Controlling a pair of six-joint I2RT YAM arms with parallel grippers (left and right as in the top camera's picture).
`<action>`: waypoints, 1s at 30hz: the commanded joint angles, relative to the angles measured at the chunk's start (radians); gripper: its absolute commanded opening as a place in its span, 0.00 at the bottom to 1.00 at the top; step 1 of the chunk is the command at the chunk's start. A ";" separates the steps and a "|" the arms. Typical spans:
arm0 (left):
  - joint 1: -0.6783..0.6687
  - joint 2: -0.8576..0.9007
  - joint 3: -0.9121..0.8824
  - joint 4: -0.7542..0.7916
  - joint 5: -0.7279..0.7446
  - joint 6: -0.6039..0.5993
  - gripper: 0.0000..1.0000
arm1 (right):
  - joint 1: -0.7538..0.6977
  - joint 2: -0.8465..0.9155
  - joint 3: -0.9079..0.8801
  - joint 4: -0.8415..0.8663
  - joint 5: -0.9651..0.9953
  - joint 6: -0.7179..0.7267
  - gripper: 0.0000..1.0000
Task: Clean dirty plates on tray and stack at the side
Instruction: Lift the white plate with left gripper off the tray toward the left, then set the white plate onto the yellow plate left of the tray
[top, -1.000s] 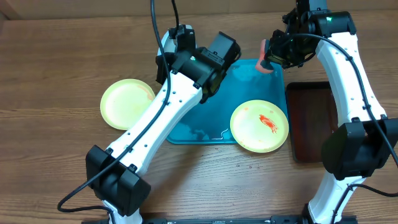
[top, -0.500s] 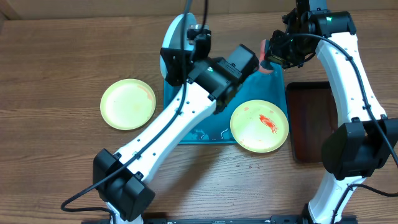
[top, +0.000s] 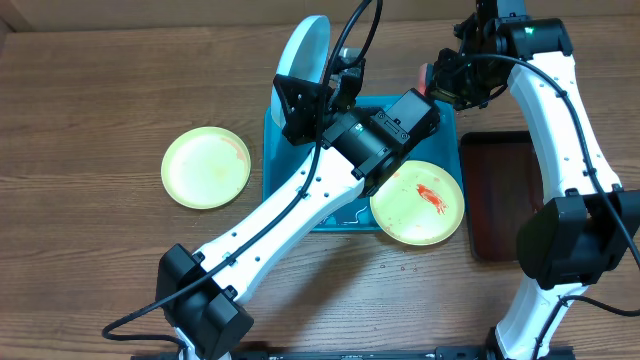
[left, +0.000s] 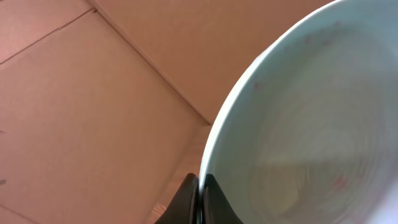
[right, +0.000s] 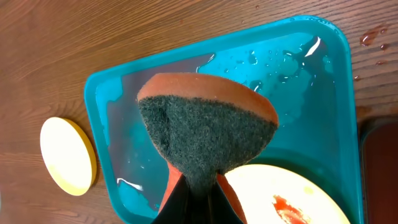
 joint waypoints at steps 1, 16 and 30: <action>0.003 0.001 -0.005 0.005 -0.034 -0.036 0.04 | 0.003 -0.005 0.005 0.002 0.005 -0.015 0.04; 0.250 -0.002 -0.005 -0.077 0.785 -0.086 0.04 | 0.003 -0.005 0.005 0.002 0.005 -0.023 0.04; 0.829 -0.002 -0.021 -0.079 1.418 0.275 0.05 | 0.003 -0.005 0.005 0.002 0.006 -0.026 0.04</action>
